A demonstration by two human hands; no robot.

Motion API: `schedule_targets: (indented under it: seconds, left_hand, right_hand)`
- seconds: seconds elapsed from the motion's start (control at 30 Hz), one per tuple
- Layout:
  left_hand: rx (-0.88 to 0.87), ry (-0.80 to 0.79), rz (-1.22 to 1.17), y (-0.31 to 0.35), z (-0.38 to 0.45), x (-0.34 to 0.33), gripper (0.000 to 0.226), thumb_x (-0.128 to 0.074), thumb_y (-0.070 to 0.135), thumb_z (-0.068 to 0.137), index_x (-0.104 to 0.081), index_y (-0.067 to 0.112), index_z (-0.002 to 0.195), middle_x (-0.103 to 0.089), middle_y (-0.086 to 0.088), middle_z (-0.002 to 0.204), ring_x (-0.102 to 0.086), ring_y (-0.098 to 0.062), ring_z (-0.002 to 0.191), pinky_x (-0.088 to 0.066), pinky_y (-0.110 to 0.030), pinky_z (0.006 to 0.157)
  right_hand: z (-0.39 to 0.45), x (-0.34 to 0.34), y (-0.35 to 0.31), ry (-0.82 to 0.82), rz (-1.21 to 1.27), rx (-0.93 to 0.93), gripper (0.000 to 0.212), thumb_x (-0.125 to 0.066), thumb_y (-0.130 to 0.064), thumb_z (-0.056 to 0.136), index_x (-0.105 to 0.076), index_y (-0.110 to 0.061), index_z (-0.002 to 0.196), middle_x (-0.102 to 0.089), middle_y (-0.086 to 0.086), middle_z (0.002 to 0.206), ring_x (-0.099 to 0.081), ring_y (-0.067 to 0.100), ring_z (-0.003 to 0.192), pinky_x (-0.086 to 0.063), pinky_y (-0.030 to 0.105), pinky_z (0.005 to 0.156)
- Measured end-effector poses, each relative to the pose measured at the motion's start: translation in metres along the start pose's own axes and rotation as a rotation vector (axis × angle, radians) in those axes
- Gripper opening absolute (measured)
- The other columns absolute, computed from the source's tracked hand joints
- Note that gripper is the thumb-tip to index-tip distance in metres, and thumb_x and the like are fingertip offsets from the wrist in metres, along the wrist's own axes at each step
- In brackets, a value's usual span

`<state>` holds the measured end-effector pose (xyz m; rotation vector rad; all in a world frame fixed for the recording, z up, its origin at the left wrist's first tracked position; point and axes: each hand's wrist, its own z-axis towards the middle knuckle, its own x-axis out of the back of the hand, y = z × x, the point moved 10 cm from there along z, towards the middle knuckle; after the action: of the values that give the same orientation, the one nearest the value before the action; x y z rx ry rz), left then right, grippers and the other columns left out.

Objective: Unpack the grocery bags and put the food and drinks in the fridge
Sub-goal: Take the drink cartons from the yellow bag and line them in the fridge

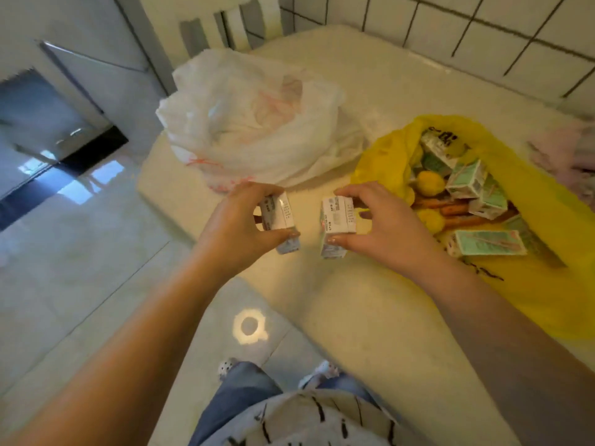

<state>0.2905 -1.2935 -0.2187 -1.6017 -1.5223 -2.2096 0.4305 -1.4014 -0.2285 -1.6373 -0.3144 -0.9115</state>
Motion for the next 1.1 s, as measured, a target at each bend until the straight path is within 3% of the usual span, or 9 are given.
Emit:
schedule_targets:
  seconds: [0.23, 0.5, 0.63, 0.73, 0.83, 1.1]
  left_hand:
    - [0.225, 0.175, -0.043, -0.131, -0.086, 0.106, 0.059, -0.077, 0.031, 0.071, -0.052, 0.025, 0.125, -0.052, 0.01, 0.114, -0.052, -0.008, 0.105, -0.049, -0.028, 0.088]
    - [0.361, 0.355, -0.326, -0.279, -0.201, 0.248, 0.056, -0.075, 0.024, 0.071, -0.052, 0.031, 0.121, -0.055, 0.022, 0.105, -0.054, 0.003, 0.1, -0.045, -0.02, 0.09]
    - [0.401, 0.466, -0.424, -0.337, -0.241, 0.311, 0.052, -0.076, 0.019, 0.071, -0.053, 0.033, 0.116, -0.056, 0.021, 0.106, -0.054, 0.002, 0.102, -0.046, -0.008, 0.079]
    - [0.422, 0.535, -0.446, -0.376, -0.255, 0.351, 0.051, -0.078, 0.018, 0.07, -0.055, 0.034, 0.113, -0.058, 0.018, 0.108, -0.054, 0.002, 0.104, -0.046, -0.003, 0.073]
    - [0.438, 0.57, -0.454, -0.41, -0.252, 0.384, 0.052, -0.078, 0.017, 0.07, -0.057, 0.03, 0.116, -0.06, 0.015, 0.11, -0.056, -0.002, 0.106, -0.048, -0.005, 0.077]
    - [0.429, 0.665, -0.503, -0.514, -0.17, 0.481, 0.051, -0.079, 0.018, 0.068, -0.059, 0.03, 0.113, -0.063, 0.011, 0.11, -0.058, -0.005, 0.107, -0.053, -0.031, 0.09]
  right_hand:
    - [0.026, -0.132, -0.118, -0.153, 0.005, 0.182, 0.065, -0.082, -0.025, 0.064, -0.054, -0.021, 0.123, -0.049, -0.012, 0.11, -0.052, 0.004, 0.101, -0.046, 0.028, 0.089]
    - [0.046, -0.286, -0.293, -0.248, 0.077, 0.338, 0.063, -0.081, -0.027, 0.07, -0.052, -0.024, 0.125, -0.055, -0.009, 0.113, -0.052, -0.001, 0.099, -0.05, 0.024, 0.087]
    - [0.061, -0.348, -0.368, -0.299, 0.152, 0.386, 0.062, -0.079, -0.026, 0.072, -0.05, -0.025, 0.126, -0.054, -0.008, 0.116, -0.054, 0.002, 0.105, -0.052, 0.025, 0.086]
    - [0.078, -0.387, -0.415, -0.337, 0.174, 0.443, 0.059, -0.077, -0.024, 0.073, -0.049, -0.027, 0.125, -0.051, -0.013, 0.114, -0.051, -0.008, 0.103, -0.051, 0.019, 0.083]
    - [0.103, -0.42, -0.449, -0.375, 0.172, 0.477, 0.058, -0.076, -0.025, 0.075, -0.048, -0.029, 0.126, -0.049, -0.015, 0.114, -0.048, -0.012, 0.104, -0.051, 0.018, 0.082]
    - [0.234, -0.499, -0.517, -0.388, 0.262, 0.507, 0.055, -0.071, -0.023, 0.077, -0.046, -0.035, 0.124, -0.049, -0.016, 0.112, -0.047, -0.015, 0.105, -0.051, 0.017, 0.081]
